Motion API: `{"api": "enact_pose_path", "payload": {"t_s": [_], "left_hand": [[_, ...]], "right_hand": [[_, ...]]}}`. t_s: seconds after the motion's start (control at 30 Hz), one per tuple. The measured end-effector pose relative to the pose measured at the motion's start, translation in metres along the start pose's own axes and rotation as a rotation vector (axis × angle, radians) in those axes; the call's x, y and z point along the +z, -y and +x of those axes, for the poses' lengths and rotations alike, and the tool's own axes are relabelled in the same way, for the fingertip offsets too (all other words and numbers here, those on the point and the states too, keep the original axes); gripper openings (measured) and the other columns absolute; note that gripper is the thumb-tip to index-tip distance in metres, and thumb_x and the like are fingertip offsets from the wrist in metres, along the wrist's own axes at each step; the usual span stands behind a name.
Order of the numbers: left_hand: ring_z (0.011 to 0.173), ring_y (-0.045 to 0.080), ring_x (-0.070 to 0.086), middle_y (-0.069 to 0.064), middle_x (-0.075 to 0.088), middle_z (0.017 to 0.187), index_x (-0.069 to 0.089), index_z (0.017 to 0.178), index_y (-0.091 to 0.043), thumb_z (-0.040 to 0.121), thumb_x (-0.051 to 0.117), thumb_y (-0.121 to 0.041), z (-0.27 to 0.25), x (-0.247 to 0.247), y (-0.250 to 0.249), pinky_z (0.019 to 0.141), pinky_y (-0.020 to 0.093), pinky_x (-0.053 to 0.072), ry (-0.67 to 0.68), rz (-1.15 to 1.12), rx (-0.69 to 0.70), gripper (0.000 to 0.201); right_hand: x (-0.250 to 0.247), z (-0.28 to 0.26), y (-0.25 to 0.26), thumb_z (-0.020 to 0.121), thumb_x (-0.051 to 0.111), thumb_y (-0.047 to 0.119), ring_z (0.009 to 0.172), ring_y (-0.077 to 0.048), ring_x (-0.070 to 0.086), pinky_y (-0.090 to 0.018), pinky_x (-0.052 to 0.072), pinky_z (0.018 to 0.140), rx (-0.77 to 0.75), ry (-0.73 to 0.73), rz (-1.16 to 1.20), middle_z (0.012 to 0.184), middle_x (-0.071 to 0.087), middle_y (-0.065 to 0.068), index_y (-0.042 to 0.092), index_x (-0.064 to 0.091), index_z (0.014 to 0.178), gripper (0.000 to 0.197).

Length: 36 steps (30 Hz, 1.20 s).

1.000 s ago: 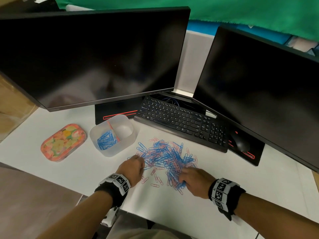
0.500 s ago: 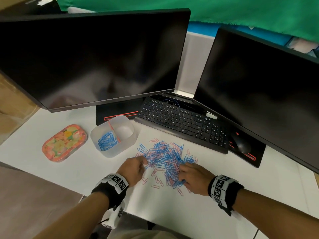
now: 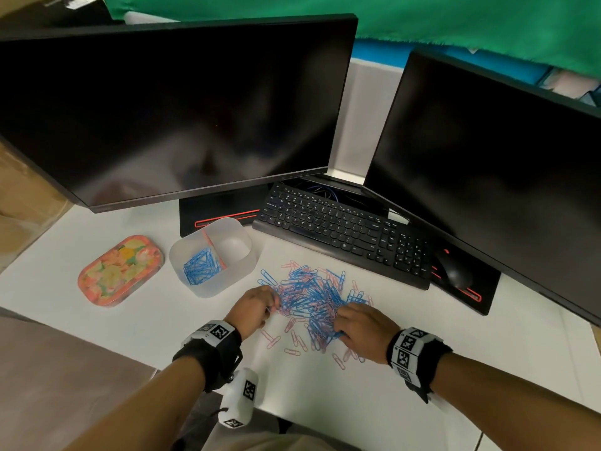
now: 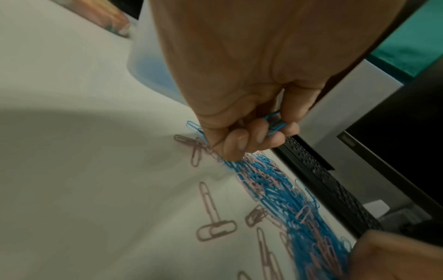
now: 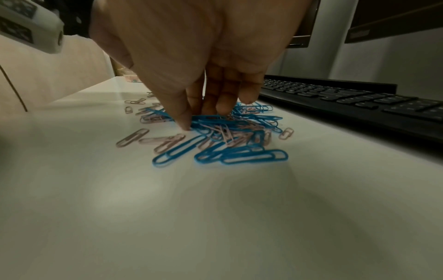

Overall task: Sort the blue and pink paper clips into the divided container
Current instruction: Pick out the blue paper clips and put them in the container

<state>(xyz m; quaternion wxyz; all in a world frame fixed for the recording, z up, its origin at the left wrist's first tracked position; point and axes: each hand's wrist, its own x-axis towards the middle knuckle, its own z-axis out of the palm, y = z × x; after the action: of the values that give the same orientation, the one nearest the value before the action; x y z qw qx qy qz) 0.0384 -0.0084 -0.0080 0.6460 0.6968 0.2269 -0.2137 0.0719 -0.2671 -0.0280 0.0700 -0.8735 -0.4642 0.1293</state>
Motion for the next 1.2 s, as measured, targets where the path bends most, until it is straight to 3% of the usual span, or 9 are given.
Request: {"api": "enact_pose_path", "payload": {"t_s": [0.2,0.37,0.5,0.6,0.73,0.8,0.9,1.07,1.2], "left_hand": [[0.044,0.014,0.031,0.0,0.045,0.054,0.048,0.064,-0.012,0.062,0.047,-0.021,-0.002,0.007,-0.009,0.047,0.022,0.022,0.025,-0.144,-0.056,0.01],[0.044,0.013,0.033,0.002,0.041,0.057,0.044,0.067,-0.014,0.093,0.049,-0.025,0.001,0.014,-0.009,0.045,0.023,0.023,0.06,-0.108,-0.06,0.028],[0.045,0.013,0.033,0.0,0.041,0.055,0.044,0.067,-0.016,0.098,0.045,-0.03,0.001,0.022,-0.013,0.045,0.024,0.025,0.056,-0.089,-0.066,0.034],[0.045,0.013,0.033,0.0,0.04,0.055,0.044,0.068,-0.016,0.098,0.041,-0.025,-0.001,0.025,-0.019,0.047,0.025,0.024,0.054,-0.132,-0.082,0.032],[0.044,0.015,0.036,0.001,0.044,0.054,0.052,0.071,-0.012,0.099,0.041,-0.03,-0.006,0.022,-0.029,0.047,0.024,0.026,0.021,-0.235,-0.117,0.035],[0.044,0.016,0.041,0.003,0.05,0.057,0.06,0.078,-0.009,0.098,0.043,-0.035,-0.007,0.014,-0.033,0.047,0.024,0.03,-0.025,-0.278,-0.119,0.037],[0.048,0.017,0.05,0.006,0.057,0.064,0.061,0.088,-0.009,0.098,0.043,-0.036,-0.012,-0.004,-0.041,0.049,0.025,0.036,-0.081,-0.344,-0.111,0.034],[0.06,0.021,0.058,0.012,0.06,0.074,0.054,0.108,-0.006,0.096,0.042,-0.009,-0.026,-0.054,-0.059,0.049,0.026,0.05,-0.234,-0.409,-0.043,0.017],[0.059,0.023,0.06,0.014,0.059,0.075,0.054,0.097,-0.008,0.093,0.042,-0.002,-0.033,-0.097,-0.07,0.053,0.028,0.054,-0.392,-0.461,-0.004,0.013]], "right_hand": [[-0.006,0.002,-0.001,0.076,0.067,0.017,0.066,-0.012,0.051,-0.02,0.041,0.06,0.054,-0.082,0.122,0.07,0.053,0.008,0.021,0.06,0.068,0.011],[-0.014,0.002,-0.004,0.085,0.058,0.018,0.079,-0.013,0.055,-0.027,0.049,0.072,0.351,-0.091,0.474,0.08,0.061,0.004,0.015,0.064,0.082,0.007],[-0.026,0.009,-0.003,0.085,0.062,0.011,0.065,0.0,0.056,-0.015,0.045,0.064,0.584,-0.167,0.797,0.07,0.063,0.009,0.015,0.065,0.079,0.008],[-0.04,0.02,-0.002,0.086,0.059,0.004,0.067,-0.014,0.065,-0.027,0.055,0.066,0.665,-0.164,1.081,0.076,0.071,-0.008,0.008,0.063,0.083,0.007],[-0.061,0.04,0.008,0.088,0.058,-0.005,0.069,-0.023,0.068,-0.028,0.057,0.061,0.661,-0.103,1.392,0.082,0.069,-0.016,0.001,0.059,0.106,0.019],[-0.069,0.054,0.015,0.087,0.059,-0.006,0.069,-0.024,0.069,-0.029,0.057,0.06,0.63,-0.062,1.428,0.084,0.069,-0.017,0.005,0.059,0.113,0.028],[-0.083,0.083,0.028,0.087,0.057,-0.011,0.061,-0.019,0.067,-0.027,0.058,0.058,0.576,0.011,1.416,0.08,0.066,-0.016,0.002,0.06,0.107,0.025],[-0.102,0.148,0.061,0.084,0.059,-0.012,0.05,-0.014,0.064,-0.025,0.057,0.052,0.519,0.069,1.249,0.07,0.062,-0.016,-0.005,0.06,0.102,0.02],[-0.11,0.202,0.089,0.08,0.059,-0.01,0.054,-0.019,0.066,-0.037,0.061,0.067,0.467,0.113,1.082,0.065,0.065,-0.015,0.004,0.063,0.086,0.016]]}}
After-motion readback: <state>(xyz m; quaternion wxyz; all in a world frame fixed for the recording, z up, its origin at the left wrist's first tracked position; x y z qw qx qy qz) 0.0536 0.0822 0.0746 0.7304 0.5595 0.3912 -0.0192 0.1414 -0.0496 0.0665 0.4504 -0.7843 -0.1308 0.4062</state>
